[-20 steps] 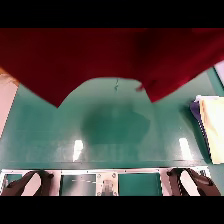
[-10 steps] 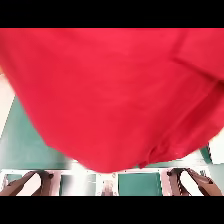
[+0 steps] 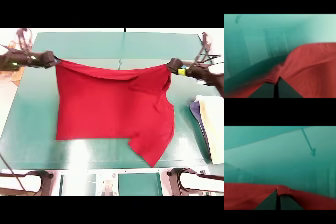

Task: Fold the shirts.

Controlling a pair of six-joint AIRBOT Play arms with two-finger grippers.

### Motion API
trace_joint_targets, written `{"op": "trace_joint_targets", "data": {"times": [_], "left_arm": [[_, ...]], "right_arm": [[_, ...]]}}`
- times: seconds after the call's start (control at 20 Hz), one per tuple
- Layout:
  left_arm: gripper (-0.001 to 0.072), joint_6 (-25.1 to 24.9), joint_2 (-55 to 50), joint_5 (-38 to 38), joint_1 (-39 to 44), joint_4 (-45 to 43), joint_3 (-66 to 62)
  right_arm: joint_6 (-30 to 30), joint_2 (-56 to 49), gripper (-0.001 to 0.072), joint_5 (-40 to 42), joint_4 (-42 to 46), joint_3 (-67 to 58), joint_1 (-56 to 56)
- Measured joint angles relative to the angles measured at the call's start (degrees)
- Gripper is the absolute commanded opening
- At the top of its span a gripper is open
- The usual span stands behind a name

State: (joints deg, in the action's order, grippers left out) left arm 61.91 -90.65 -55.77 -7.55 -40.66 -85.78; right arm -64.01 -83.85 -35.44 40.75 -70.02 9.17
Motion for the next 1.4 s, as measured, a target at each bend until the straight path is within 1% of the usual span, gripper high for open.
{"op": "trace_joint_targets", "data": {"times": [0.1, 0.3, 0.55, 0.7, 0.75, 0.85, 0.95, 1.15, 1.25, 1.4], "left_arm": [[0.002, 0.6, -3.5, 3.6, 0.9, -0.3, 0.0], [0.002, 1.0, -6.2, 11.7, 1.5, 1.1, 0.0], [0.002, -0.2, -7.0, 19.3, 1.7, 5.1, 0.0], [0.002, -1.4, -7.1, 21.2, 1.8, 6.1, 0.0], [0.002, -1.6, -7.1, 21.1, 1.7, 6.1, 0.0], [0.002, -1.7, -7.1, 19.0, 1.2, 4.9, 0.0], [0.002, -0.9, -7.2, 14.6, 0.6, 1.8, 0.0], [0.002, 3.8, -7.3, 6.3, 0.8, -7.6, 1.3], [0.002, 5.2, -7.4, 5.2, 1.6, -10.6, 3.2], [0.002, 6.4, -8.3, 4.9, 2.6, -13.0, 5.3]], "right_arm": [[0.0, -6.3, 0.0021, 0.9, -0.1, -4.2, -0.2], [-1.4, -15.9, 0.0021, 1.7, -0.2, -15.1, -0.2], [-2.8, -20.8, 0.0021, 3.1, -0.3, -23.9, -0.2], [-3.1, -21.8, 0.0021, 3.8, -0.2, -25.7, -0.2], [-3.1, -21.9, 0.0021, 3.7, 0.0, -26.0, -0.1], [-3.1, -22.1, 0.002, 1.0, 1.4, -26.4, 0.7], [-3.2, -22.1, 0.0019, -4.7, 3.8, -26.6, 2.3], [-3.3, -22.0, 0.0019, -17.4, 9.2, -25.8, 5.8], [-3.3, -22.0, 0.002, -21.1, 11.2, -24.3, 6.7], [-3.3, -22.0, 0.002, -23.7, 13.3, -20.9, 7.4]]}}
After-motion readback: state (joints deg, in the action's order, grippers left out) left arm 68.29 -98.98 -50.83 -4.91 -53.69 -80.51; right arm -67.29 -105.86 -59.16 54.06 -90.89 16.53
